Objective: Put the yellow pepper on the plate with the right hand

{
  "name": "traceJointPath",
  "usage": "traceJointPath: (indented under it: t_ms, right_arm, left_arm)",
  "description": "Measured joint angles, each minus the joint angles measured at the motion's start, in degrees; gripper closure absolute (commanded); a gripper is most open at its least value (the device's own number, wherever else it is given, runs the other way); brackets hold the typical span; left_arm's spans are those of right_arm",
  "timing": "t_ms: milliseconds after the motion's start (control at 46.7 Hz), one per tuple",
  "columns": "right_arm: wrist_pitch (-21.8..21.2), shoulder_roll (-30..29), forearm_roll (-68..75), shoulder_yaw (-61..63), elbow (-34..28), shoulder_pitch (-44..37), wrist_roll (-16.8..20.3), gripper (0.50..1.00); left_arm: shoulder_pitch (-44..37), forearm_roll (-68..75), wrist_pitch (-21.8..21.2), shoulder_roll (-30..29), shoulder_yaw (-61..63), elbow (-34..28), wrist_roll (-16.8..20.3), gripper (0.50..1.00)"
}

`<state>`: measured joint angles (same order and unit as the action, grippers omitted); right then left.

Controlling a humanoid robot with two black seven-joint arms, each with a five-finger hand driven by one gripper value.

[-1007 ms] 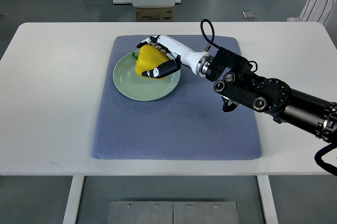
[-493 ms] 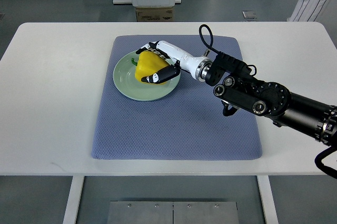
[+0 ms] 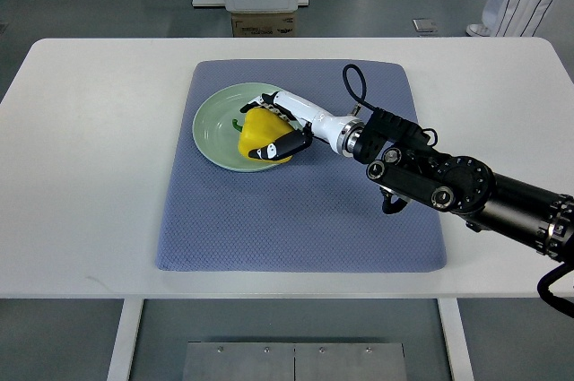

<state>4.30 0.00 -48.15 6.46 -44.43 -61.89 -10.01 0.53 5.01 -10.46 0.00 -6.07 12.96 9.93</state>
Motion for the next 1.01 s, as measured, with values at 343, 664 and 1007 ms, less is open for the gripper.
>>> traceJointPath:
  t_ms: [343, 664, 1007]
  right_arm:
    - [0.0, 0.0, 1.4, 0.4, 0.0, -0.4, -0.2, 0.505]
    - [0.1, 0.0, 2.2, 5.2, 0.0, -0.8, -0.3, 0.505]
    - [0.1, 0.9, 11.2, 11.9, 0.0, 0.4, -0.5, 0.507]
  left_arm:
    - [0.0, 0.0, 0.0, 0.0, 0.0, 0.0, 0.0, 0.5]
    - [0.0, 0.0, 0.0, 0.0, 0.0, 0.0, 0.0, 0.5]
    - [0.0, 0.0, 0.0, 0.0, 0.0, 0.0, 0.0, 0.5]
